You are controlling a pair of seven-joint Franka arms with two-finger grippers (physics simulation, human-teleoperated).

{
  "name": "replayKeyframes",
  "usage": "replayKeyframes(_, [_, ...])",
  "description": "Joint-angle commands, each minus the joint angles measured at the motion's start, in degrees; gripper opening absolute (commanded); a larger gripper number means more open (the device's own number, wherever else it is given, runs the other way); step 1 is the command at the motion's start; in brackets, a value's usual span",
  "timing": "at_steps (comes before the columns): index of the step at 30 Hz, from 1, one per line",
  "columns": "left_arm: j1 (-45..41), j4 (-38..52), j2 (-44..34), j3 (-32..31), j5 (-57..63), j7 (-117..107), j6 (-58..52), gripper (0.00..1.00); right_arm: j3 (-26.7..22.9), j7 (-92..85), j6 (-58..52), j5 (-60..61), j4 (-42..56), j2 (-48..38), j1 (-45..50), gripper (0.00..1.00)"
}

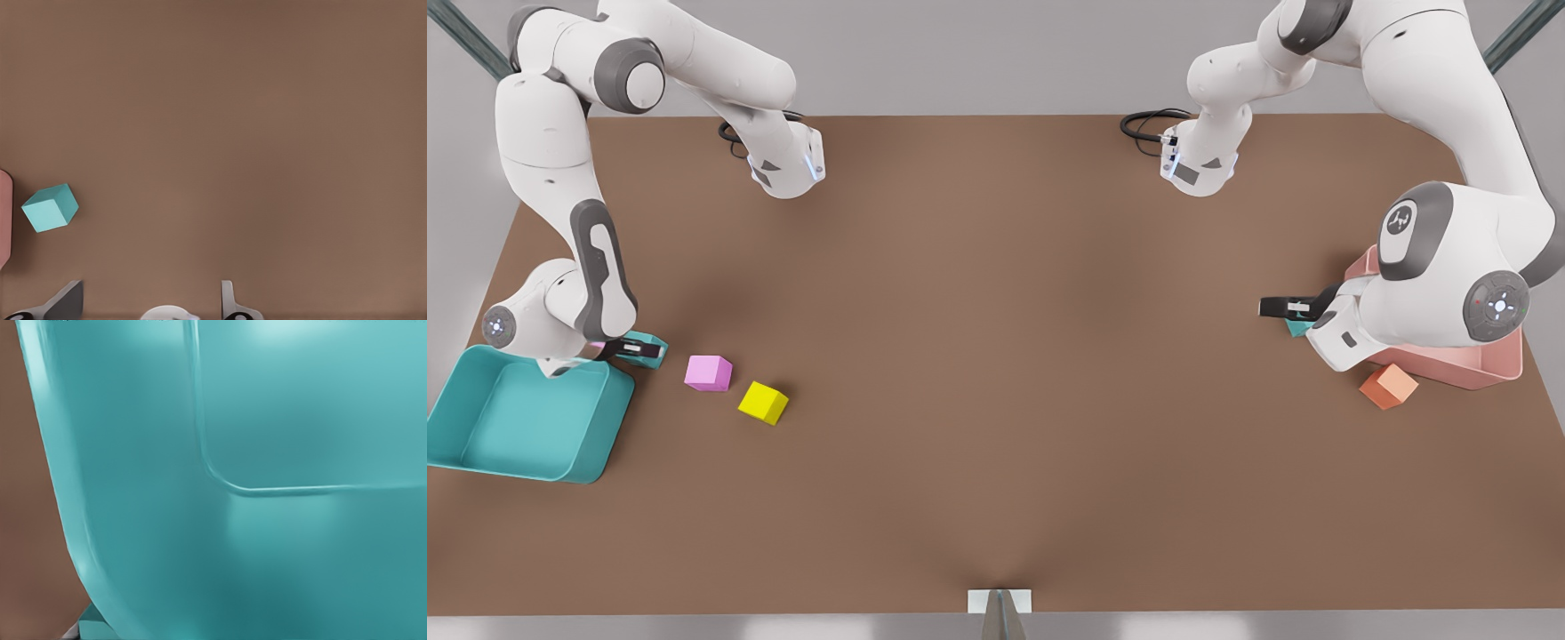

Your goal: Stack the two blue cubes on top of each other

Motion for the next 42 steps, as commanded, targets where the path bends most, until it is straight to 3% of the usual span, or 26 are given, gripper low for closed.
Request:
replayKeyframes(1, [0.05,0.01,-0.09,-0.04,0.04,0.06,-0.07,1.0,0.0,-0.64,0.54,0.01,0.02,-0.03,-0.04,0.77])
replayKeyframes(5, [0.14,0.01,-0.01,-0.04,0.04,0.06,-0.07,1.0,0.0,-2.13,0.54,0.01,0.2,-0.03,-0.04,0.68])
replayKeyframes(19, [1.02,0.62,-0.27,0.4,0.12,0.06,0.01,1.0,-0.18,-9.78,-11.14,3.0,-1.38,-10.13,-0.48,0.69])
replayKeyframes(22, [8.23,0.8,-0.97,-1.01,-3.83,0.23,0.1,1.0,-0.18,-3.99,-17.47,2.74,-0.77,-15.67,5.14,0.7])
replayKeyframes(23, [7.53,0.36,-1.15,-0.31,-0.06,0.14,0.28,1.0,-0.18,0.49,-19.23,2.38,-0.5,-17.96,9.18,0.7])
replayKeyframes(24, [-2.3,-2.88,-2.99,11.18,2.15,0.14,3.08,1.0,-0.09,5.5,-21.96,2.3,0.29,-19.89,12.79,0.7])
replayKeyframes(25, [-11.54,-15.09,-8.87,24.03,2.06,0.41,14.58,1.0,-0.09,12.0,-24.06,2.3,0.73,-21.82,17.79,0.7])
replayKeyframes(26, [-14.71,-22.66,-10.38,28.96,2.06,1.11,22.85,1.0,-0.09,18.33,-25.3,1.95,1.43,-23.32,22.72,0.7])
replayKeyframes(28, [-14.62,-30.48,-10.46,32.21,1.97,11.47,29.89,1.0,0.09,31.16,-26.88,1.68,4.15,-23.41,32.3,0.7])
replayKeyframes(31, [-14.71,-39.27,-11.96,39.51,1.88,0.61,34.99,1.0,0.26,52.43,-26.88,1.68,12.14,-18.67,47.77,0.7])
replayKeyframes(33, [-14.62,-46.92,-12.05,41.88,1.18,-34.54,42.73,1.0,0.35,62.81,-26.79,2.03,19.97,-11.73,54.36,0.7])
replayKeyframes(36, [-16.38,-50.88,-13.28,42.24,-2.07,-81.58,52.21,1.0,0.44,74.06,-26.18,2.74,32.98,0.05,59.73,0.7])
replayKeyframes(39, [-16.38,-56.06,-13.8,42.76,-5.41,-84.93,60.3,1.0,0.79,80.12,-24.16,3.35,45.99,12.09,60.69,0.7])
replayKeyframes(42, [-16.65,-57.56,-14.33,43.55,-6.91,-93.11,61.36,1.0,2.55,84.7,-17.39,3.18,50.38,18.51,60.96,0.7])
